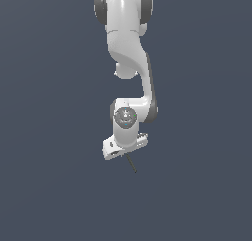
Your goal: Pick up the object and move it to a goal position.
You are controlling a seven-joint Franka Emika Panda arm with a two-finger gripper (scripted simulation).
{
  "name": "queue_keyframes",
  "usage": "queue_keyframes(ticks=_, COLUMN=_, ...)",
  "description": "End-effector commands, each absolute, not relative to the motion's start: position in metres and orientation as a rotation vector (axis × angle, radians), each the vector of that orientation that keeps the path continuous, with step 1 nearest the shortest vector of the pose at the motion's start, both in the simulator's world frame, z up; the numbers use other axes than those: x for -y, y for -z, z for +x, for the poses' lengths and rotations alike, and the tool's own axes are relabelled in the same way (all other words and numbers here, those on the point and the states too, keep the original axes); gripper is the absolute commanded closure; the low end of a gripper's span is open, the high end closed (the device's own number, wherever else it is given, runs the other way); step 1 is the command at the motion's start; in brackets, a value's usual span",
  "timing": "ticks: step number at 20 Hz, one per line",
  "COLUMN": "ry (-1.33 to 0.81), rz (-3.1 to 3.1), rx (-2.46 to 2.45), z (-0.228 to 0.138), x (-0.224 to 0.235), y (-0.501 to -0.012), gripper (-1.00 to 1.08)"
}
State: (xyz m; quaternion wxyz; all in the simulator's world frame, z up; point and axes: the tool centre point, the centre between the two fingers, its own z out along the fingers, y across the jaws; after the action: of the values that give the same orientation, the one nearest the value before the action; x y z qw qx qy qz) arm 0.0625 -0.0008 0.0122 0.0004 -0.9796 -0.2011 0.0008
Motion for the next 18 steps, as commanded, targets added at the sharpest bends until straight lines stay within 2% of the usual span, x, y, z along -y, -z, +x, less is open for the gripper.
queue_keyframes(ticks=1, ry=0.0, rz=-3.078, rx=0.63, z=0.062, x=0.008, y=-0.018, gripper=1.08)
queue_keyframes(ticks=7, ry=0.0, rz=-3.078, rx=0.63, z=0.054, x=0.041, y=-0.046, gripper=1.08)
queue_keyframes(ticks=18, ry=0.0, rz=-3.077, rx=0.63, z=0.032, x=0.144, y=-0.131, gripper=1.08)
